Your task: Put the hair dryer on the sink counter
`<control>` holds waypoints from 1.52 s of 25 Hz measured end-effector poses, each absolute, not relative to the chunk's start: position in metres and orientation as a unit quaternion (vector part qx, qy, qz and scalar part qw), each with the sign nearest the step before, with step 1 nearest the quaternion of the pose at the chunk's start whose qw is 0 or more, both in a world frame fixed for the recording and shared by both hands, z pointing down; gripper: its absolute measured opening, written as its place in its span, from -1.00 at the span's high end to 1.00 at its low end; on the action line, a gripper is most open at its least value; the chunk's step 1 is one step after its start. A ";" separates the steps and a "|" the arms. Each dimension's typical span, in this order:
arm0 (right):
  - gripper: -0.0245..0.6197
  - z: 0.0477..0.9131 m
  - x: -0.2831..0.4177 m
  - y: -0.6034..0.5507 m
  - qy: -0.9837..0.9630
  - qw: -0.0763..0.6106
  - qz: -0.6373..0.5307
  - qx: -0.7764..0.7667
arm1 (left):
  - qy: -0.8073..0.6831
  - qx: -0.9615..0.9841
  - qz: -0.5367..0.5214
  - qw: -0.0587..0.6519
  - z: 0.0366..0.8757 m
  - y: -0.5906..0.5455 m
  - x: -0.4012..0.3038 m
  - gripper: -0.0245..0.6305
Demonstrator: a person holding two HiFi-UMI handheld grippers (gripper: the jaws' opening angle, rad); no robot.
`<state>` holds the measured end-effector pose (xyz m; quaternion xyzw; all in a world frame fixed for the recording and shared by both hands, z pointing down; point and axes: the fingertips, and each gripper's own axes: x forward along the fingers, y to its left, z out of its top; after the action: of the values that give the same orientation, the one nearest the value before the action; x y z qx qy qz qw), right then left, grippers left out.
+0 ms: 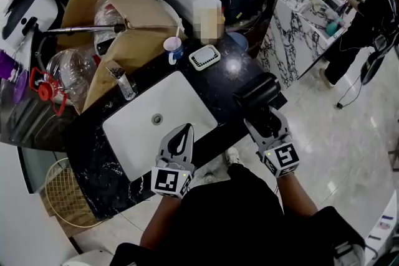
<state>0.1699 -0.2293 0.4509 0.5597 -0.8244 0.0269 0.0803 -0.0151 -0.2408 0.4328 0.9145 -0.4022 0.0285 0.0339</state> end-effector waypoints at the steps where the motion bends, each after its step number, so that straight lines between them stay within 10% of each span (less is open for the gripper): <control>1: 0.14 0.453 0.170 -0.236 -0.828 0.082 0.027 0.554 | -0.406 0.913 0.029 0.035 0.434 -0.246 -0.014 0.94; 38: 0.13 0.572 0.152 -0.372 -0.833 0.312 0.159 0.427 | -0.522 0.852 0.024 0.035 0.430 -0.305 -0.039 0.94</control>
<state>0.1525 -0.3724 0.5719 0.4273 -0.8333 0.1593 0.3123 -0.0386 -0.3046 0.4304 0.8521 -0.5216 0.0239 0.0348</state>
